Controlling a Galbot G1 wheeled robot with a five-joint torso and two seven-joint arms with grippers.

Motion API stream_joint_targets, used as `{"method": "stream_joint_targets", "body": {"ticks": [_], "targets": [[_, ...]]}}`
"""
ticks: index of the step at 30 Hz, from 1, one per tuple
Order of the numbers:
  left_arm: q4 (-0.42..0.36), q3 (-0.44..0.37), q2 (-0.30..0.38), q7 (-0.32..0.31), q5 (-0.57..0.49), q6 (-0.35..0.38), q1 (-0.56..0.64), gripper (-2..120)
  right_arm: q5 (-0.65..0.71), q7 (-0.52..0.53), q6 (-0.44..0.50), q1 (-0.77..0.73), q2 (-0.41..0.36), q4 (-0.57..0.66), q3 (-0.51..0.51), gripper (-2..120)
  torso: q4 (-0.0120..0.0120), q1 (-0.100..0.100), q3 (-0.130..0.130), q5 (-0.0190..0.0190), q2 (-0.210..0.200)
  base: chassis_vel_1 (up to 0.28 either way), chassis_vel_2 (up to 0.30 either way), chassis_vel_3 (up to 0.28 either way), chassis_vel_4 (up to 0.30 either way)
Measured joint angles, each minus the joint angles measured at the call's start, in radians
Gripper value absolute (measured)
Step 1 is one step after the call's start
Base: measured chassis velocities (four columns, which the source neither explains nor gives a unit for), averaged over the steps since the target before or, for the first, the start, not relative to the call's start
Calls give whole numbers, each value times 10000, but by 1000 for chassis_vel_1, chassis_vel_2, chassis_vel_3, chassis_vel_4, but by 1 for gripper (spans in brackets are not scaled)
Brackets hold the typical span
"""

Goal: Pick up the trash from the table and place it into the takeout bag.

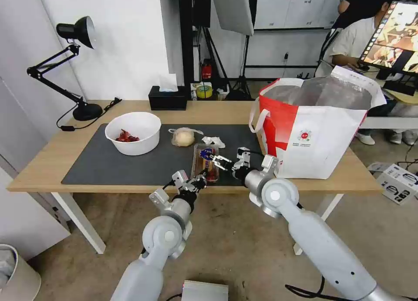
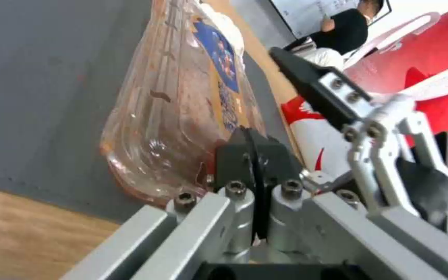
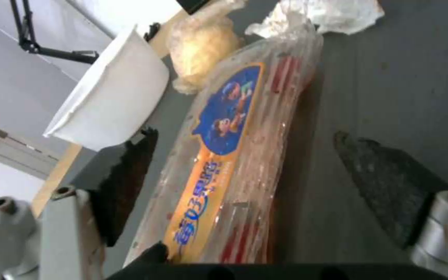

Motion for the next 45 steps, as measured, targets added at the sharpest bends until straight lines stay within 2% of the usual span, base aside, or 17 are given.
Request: {"method": "stream_joint_targets", "body": {"ticks": [9,15,18,19,23,25,26,29,30,32,33,36,37,39,41,43,45], "targets": [[-45,-4,-1,0,27,-6,63,0,-286,118,-11,0,297,-300,-101,80,0,-1,0,1,0,0,0,0,0],[-57,-7,10,4,36,-7,78,0,-347,212,-10,25,422,-393,-100,68,0,-1,0,1,0,0,0,0,0],[-64,-7,11,5,39,-7,79,0,-394,236,-9,27,474,-439,-104,52,1,-1,0,1,0,0,0,0,0],[-64,-7,11,5,39,-7,79,0,-394,236,-9,27,474,-439,-104,52,1,-1,0,1,0,0,0,0,0],[-73,-11,20,5,40,-7,88,0,-452,246,1,-12,536,-457,-106,34,1,-1,0,1,0,0,0,0,0],[-74,-14,23,5,40,-7,91,0,-457,246,4,-18,544,-458,-106,30,1,-2,0,1,0,0,0,0,0],[-74,-17,24,6,41,-8,95,0,-474,246,11,-35,571,-458,-102,22,1,-1,-1,1,0,0,0,0,0],[-74,-18,24,6,46,-9,97,0,-491,250,19,-40,587,-464,-99,18,0,-1,0,1,0,0,0,0,0],[-73,-19,23,6,59,-9,98,0,-517,251,31,-45,600,-475,-97,10,0,-2,-1,1,0,0,0,0,0],[-73,-18,21,6,75,-11,99,1,-530,250,40,-50,610,-481,-96,4,0,-1,-1,1,1,0,0,0,0],[-74,-25,21,8,100,-13,107,3,-546,251,51,-61,620,-488,-95,0,1,-1,0,2,0,0,0,0,0],[-130,-49,23,17,137,-13,138,6,-560,250,63,-77,630,-489,-78,0,1,-1,-1,1,0,0,0,0,0],[-232,-80,41,72,198,-15,201,12,-568,249,73,-94,639,-489,-65,0,1,-1,-1,2,0,0,0,0,0],[-289,-103,60,143,239,-15,243,15,-576,249,77,-100,648,-489,-60,0,1,-1,-1,2,1,0,0,0,0],[-507,-180,168,301,367,-16,404,27,-629,248,89,-118,692,-503,-31,0,1,-2,-1,1,0,0,0,0,0],[-569,-202,195,316,383,-16,442,28,-642,249,92,-122,703,-507,-23,0,1,-2,-1,1,0,0,0,0,0],[-901,-400,349,482,577,-17,654,41,-675,259,110,-141,737,-509,2,0,1,-2,-1,1,0,0,0,0,0]]}}
